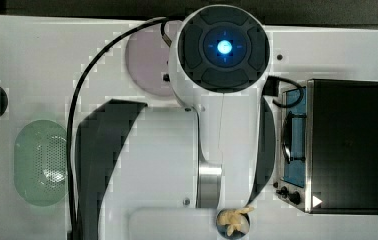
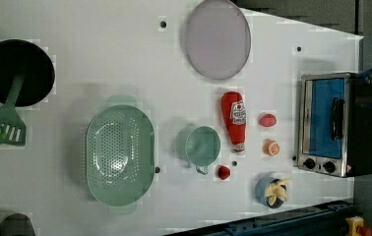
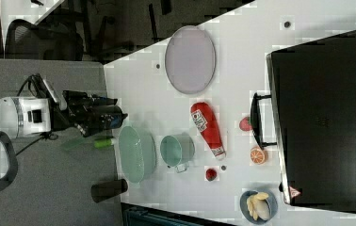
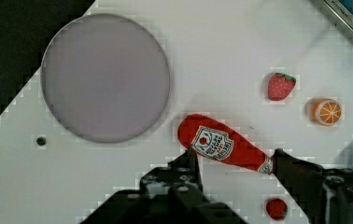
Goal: Pick Ketchup from the table and place it in strainer.
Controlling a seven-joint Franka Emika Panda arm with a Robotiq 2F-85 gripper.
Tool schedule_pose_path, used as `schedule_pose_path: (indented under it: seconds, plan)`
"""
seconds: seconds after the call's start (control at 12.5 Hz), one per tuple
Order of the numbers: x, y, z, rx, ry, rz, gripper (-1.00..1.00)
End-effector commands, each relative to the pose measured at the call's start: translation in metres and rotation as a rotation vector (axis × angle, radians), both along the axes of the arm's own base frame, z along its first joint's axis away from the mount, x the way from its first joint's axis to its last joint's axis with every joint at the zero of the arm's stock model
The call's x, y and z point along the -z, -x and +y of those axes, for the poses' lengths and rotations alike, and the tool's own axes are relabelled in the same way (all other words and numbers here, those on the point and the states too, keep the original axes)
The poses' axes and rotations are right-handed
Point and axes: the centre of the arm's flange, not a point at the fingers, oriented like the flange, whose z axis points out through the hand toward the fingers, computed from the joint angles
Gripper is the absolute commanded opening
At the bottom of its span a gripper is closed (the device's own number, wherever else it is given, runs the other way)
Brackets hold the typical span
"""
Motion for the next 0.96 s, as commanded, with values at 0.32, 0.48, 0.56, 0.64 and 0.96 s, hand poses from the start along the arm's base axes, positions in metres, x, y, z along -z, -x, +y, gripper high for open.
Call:
schedule_pose_path:
  seconds: [0.32,0.48,0.56,0.64,0.96]
  plan:
    - [-0.026,0.077,-0.007,-0.05,0.009,0.072,1.0]
    - [0.007,0.071,0.003,-0.122,0.003,0.138,1.0]
    - [0.027,0.067,0.008,-0.161,-0.002,0.168,1.0]
    - [0.046,0.062,0.012,-0.2,-0.008,0.183,1.0]
    - [0.122,0.038,0.024,-0.481,-0.038,0.164,1.0]
